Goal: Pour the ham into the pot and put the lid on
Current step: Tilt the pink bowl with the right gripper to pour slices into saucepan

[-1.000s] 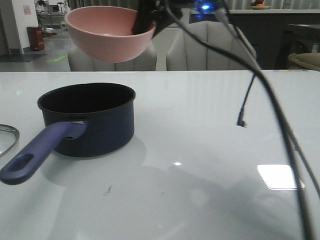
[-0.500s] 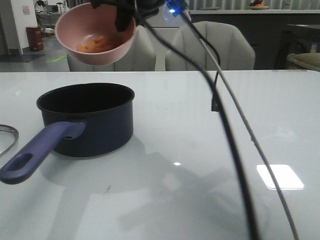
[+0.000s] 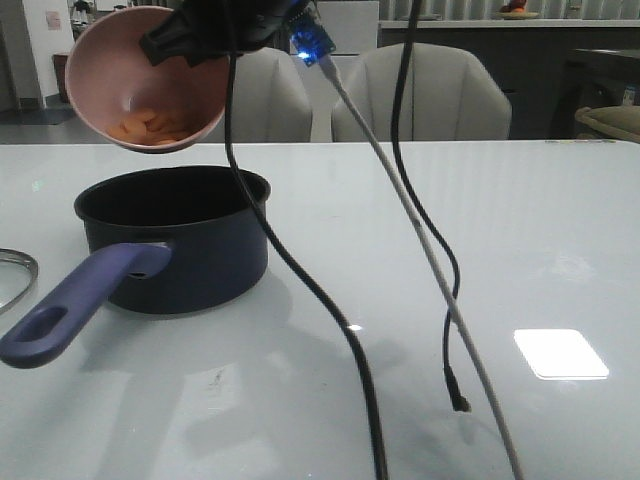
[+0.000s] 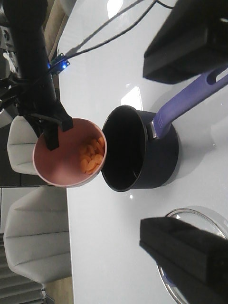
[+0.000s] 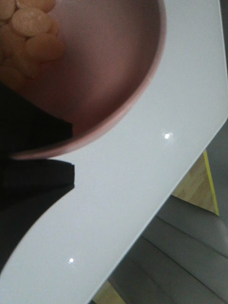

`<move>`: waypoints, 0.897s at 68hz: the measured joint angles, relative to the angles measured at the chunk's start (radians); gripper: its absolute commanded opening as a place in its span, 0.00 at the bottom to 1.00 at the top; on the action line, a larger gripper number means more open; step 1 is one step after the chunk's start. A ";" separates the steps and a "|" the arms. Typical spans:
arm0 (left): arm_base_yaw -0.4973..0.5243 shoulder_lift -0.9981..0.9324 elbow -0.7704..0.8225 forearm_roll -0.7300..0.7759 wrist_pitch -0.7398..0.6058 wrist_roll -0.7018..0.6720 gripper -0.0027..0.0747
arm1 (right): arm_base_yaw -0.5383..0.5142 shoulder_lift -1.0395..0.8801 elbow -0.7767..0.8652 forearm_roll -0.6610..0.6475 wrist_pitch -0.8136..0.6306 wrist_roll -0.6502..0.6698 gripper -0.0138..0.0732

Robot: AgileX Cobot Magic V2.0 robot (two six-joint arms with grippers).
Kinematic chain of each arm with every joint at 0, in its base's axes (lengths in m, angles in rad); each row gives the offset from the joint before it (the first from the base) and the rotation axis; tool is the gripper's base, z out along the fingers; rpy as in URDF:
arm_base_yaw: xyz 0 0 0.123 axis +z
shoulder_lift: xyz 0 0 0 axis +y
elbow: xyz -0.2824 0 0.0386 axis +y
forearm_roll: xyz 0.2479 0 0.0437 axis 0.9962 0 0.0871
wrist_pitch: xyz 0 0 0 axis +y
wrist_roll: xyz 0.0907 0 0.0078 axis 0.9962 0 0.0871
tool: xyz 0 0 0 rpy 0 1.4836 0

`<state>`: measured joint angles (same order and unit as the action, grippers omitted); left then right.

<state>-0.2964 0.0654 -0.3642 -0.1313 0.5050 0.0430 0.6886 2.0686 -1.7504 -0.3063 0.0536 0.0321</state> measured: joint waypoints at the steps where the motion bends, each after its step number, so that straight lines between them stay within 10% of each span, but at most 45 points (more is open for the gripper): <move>1: 0.000 0.000 0.000 0.000 0.000 0.000 0.81 | 0.000 0.000 0.003 -0.011 -0.014 0.000 0.31; 61: 0.000 0.000 0.000 0.001 0.000 0.000 0.81 | 0.010 -0.061 0.122 0.056 -0.272 -0.304 0.31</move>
<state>-0.2964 0.0654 -0.3642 -0.1306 0.5050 0.0430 0.6987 2.0079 -1.6281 -0.2507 -0.2188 -0.2717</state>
